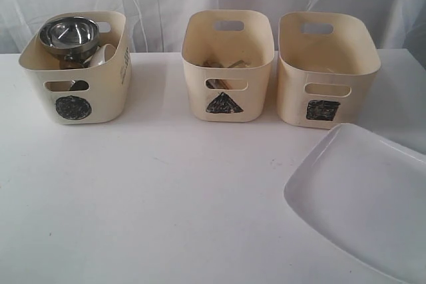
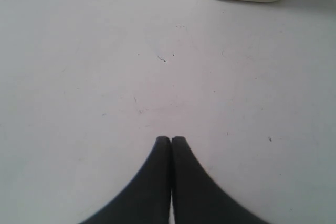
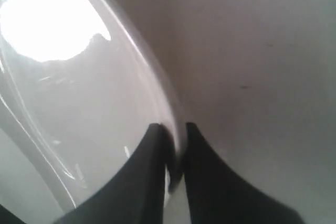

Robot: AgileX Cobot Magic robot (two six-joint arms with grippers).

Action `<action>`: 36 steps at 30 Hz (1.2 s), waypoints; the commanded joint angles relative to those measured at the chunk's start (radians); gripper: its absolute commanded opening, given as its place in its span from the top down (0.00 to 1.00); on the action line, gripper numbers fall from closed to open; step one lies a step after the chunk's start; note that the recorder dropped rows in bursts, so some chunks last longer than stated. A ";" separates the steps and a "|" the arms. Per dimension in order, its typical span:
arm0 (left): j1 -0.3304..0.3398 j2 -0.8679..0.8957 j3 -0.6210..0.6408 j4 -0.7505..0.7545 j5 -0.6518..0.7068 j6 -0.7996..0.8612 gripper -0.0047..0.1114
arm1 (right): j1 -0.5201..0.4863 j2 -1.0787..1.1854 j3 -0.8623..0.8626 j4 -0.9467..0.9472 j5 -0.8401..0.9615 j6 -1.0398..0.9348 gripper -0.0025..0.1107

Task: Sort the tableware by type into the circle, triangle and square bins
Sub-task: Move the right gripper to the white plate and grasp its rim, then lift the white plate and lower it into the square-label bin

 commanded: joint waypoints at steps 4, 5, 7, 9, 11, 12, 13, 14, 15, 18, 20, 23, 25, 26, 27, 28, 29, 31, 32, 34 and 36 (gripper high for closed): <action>-0.002 -0.004 0.010 -0.004 0.016 0.003 0.96 | 0.059 -0.105 0.006 0.109 0.014 -0.089 0.98; -0.002 -0.004 0.010 -0.004 0.016 0.003 0.96 | 0.061 -0.122 0.010 0.145 0.014 -0.089 0.98; -0.002 -0.004 0.010 -0.004 0.016 0.003 0.96 | 0.076 -0.159 0.017 0.206 0.014 -0.103 0.98; -0.002 -0.004 0.010 -0.004 0.016 0.003 0.96 | 0.091 -0.188 0.017 0.223 0.014 -0.103 0.98; -0.002 -0.004 0.010 -0.004 0.016 0.003 0.96 | 0.111 -0.212 0.017 0.234 0.014 -0.094 0.98; -0.002 -0.004 0.010 -0.004 0.016 0.003 0.96 | 0.122 -0.220 0.017 0.236 0.014 -0.090 0.98; -0.002 -0.004 0.010 -0.004 0.016 0.003 0.96 | 0.135 -0.234 0.018 0.236 0.014 -0.090 0.98; -0.002 -0.004 0.010 -0.004 0.016 0.003 0.96 | 0.148 -0.244 0.020 0.236 0.014 -0.089 0.98; -0.002 -0.004 0.010 -0.004 0.016 0.003 0.96 | 0.156 -0.256 0.022 0.236 0.014 -0.089 0.98; -0.002 -0.004 0.010 -0.004 0.016 0.003 0.96 | 0.182 -0.308 0.028 0.186 0.014 -0.081 0.98; -0.002 -0.004 0.010 -0.004 0.016 0.003 0.96 | 0.189 -0.354 0.028 0.159 0.014 -0.081 0.98; -0.002 -0.004 0.010 -0.004 0.016 0.003 0.96 | 0.191 -0.409 0.028 0.190 0.014 -0.081 0.98; -0.002 -0.004 0.010 -0.004 0.016 0.003 0.96 | 0.193 -0.445 0.026 0.237 0.014 -0.077 0.98; -0.002 -0.004 0.010 -0.004 0.016 0.003 0.96 | 0.193 -0.459 0.025 0.265 0.014 -0.064 0.98; -0.002 -0.004 0.010 -0.004 0.016 0.003 0.96 | 0.193 -0.477 0.022 0.301 0.014 -0.064 0.98; -0.002 -0.004 0.010 -0.004 0.016 0.003 0.96 | 0.193 -0.494 0.020 0.332 0.014 -0.064 0.98; -0.002 -0.004 0.010 -0.004 0.016 0.003 0.96 | 0.193 -0.506 0.009 0.351 0.014 -0.064 0.98; -0.002 -0.004 0.010 -0.004 0.016 0.003 0.96 | 0.193 -0.530 -0.019 0.371 0.014 -0.040 0.98; -0.002 -0.004 0.010 -0.004 0.016 0.003 0.96 | 0.193 -0.537 -0.038 0.371 0.014 -0.014 0.98; -0.002 -0.004 0.010 -0.004 0.016 0.003 0.96 | 0.193 -0.541 -0.079 0.378 0.014 0.036 0.98; -0.002 -0.004 0.010 -0.004 0.016 0.003 0.96 | 0.193 -0.541 -0.125 0.393 0.014 0.069 0.98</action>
